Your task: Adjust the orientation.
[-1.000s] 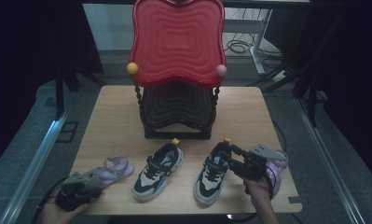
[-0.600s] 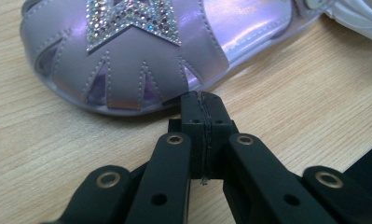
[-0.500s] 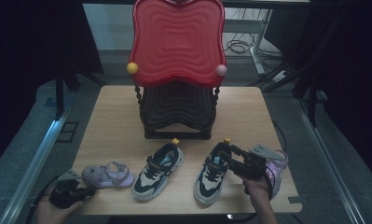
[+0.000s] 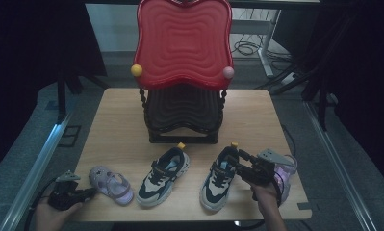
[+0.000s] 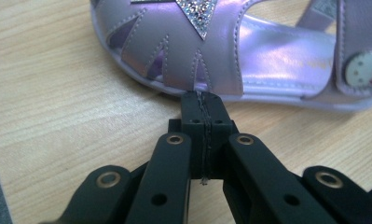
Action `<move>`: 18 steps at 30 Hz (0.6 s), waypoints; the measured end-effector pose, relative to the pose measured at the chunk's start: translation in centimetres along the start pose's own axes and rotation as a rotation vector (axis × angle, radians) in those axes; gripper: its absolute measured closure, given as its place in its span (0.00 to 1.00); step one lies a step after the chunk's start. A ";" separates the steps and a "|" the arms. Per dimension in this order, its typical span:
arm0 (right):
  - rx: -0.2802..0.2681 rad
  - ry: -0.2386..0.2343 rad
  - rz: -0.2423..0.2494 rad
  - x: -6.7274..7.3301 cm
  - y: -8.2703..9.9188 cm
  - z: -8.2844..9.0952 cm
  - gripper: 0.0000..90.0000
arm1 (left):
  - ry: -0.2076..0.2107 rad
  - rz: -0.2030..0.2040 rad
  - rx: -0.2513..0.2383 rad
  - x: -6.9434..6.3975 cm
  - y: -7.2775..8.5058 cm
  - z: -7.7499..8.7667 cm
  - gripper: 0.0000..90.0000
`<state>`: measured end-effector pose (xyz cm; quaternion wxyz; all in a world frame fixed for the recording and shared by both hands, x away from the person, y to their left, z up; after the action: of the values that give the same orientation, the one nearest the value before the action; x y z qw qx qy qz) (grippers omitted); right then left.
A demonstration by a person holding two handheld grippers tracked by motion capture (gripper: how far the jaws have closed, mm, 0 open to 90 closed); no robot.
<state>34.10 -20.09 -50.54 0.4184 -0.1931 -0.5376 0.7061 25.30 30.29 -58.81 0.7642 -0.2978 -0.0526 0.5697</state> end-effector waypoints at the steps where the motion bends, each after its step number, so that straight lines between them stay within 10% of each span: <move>1: 0.000 0.000 0.000 0.0 0.0 0.0 0.49 | 0.000 0.000 0.002 0.1 -0.1 0.0 0.99; 18: 0.000 0.005 -0.002 -0.1 0.0 0.0 0.49 | -0.018 0.029 -0.014 1.7 -1.0 0.4 0.99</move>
<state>34.14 -20.21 -50.59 0.4205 -0.1944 -0.5368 0.7052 26.59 31.83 -58.37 0.7533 -0.2986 -0.0590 0.5830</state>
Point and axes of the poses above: each handheld gripper's, and its own axes: z roughly backward along the jaws, y roughly out of its underside, x roughly to its left, the point moved 8 cm from there along -z, roughly forward along the jaws, and after that the axes turned 5 degrees about z, right-handed, at the moved point
